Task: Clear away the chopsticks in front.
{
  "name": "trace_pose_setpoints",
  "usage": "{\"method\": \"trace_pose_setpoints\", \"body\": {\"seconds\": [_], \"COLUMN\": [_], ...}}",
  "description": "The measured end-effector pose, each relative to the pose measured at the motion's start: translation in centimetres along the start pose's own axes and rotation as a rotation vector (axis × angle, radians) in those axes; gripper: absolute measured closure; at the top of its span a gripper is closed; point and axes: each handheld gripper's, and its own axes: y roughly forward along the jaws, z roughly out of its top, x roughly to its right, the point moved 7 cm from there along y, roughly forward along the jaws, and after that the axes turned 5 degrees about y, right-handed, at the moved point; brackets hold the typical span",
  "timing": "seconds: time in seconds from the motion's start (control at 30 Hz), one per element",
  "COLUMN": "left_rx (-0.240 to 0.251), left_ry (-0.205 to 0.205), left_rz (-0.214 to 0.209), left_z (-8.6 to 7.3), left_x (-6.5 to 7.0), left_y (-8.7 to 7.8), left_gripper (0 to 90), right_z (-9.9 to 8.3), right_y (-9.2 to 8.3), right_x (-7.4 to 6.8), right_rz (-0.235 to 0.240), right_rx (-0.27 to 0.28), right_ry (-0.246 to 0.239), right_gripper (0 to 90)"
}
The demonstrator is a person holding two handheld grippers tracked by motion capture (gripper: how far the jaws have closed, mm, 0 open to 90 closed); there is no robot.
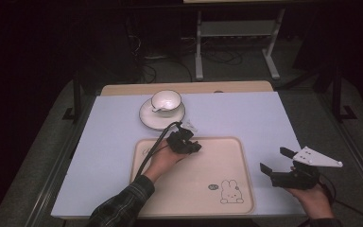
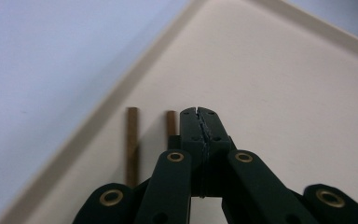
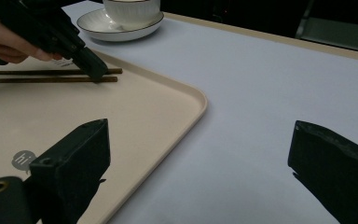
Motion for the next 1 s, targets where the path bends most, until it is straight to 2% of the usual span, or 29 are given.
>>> {"method": "trace_pose_setpoints", "body": {"seconds": [0.03,0.13,0.23,0.37,0.5,0.53,0.6,0.73,0.77,0.8,0.83,0.93,1.0], "left_rx": [0.01,-0.028,-0.029,-0.02,-0.011,0.005,0.032,-0.01,-0.026,-0.03,-0.015,-0.036,-0.04], "left_ry": [-0.015,-0.004,-0.034,-0.056,-0.066,-0.076,-0.061,0.003,0.019,0.018,0.004,0.004,-0.02], "left_rz": [0.004,0.053,0.052,0.066,0.082,0.076,0.021,-0.029,-0.022,-0.015,-0.013,0.045,0.068], "left_z": [-0.1,-0.7,-1.8,-2.8,-2.7,-2.4,-1.7,-1.0,-1.1,-1.3,-1.3,-1.8,-2.5], "left_x": [-0.4,-1.5,-2.2,-2.6,-2.5,-2.3,-1.3,1.0,1.1,1.2,1.0,-0.2,-1.1], "left_y": [-0.1,-0.7,-1.5,-2.8,-3.8,-4.0,-3.8,-1.3,-0.6,-0.2,-0.2,-0.9,-1.7], "left_gripper": [89.4,89.4,89.4,89.4,89.4,89.4,89.3,89.3,89.3,89.3,89.4,89.4,89.4], "right_z": [0.0,0.0,0.0,0.0,0.1,0.1,0.1,0.1,0.1,0.1,0.1,0.0,0.0], "right_y": [-0.1,-0.2,-0.2,-0.2,-0.1,-0.1,-0.1,-0.1,-0.1,-0.2,-0.2,-0.3,-0.3], "right_x": [0.0,0.2,0.1,0.0,-0.1,-0.1,-0.1,-0.1,-0.1,0.0,0.0,0.2,0.2], "right_rz": [-0.001,-0.004,-0.005,-0.004,-0.004,-0.004,-0.004,-0.004,-0.005,-0.006,-0.007,-0.009,-0.009], "right_rx": [0.0,0.003,0.005,0.001,0.001,0.001,0.001,0.0,0.002,0.004,0.004,0.007,0.006], "right_ry": [0.003,0.005,0.003,0.001,0.0,-0.001,-0.002,-0.002,-0.002,0.0,0.002,0.003,0.003], "right_gripper": [5.0,5.0,5.0,5.0,5.0,5.0,5.0,5.0,5.0,5.0,5.0,5.0,5.0]}}
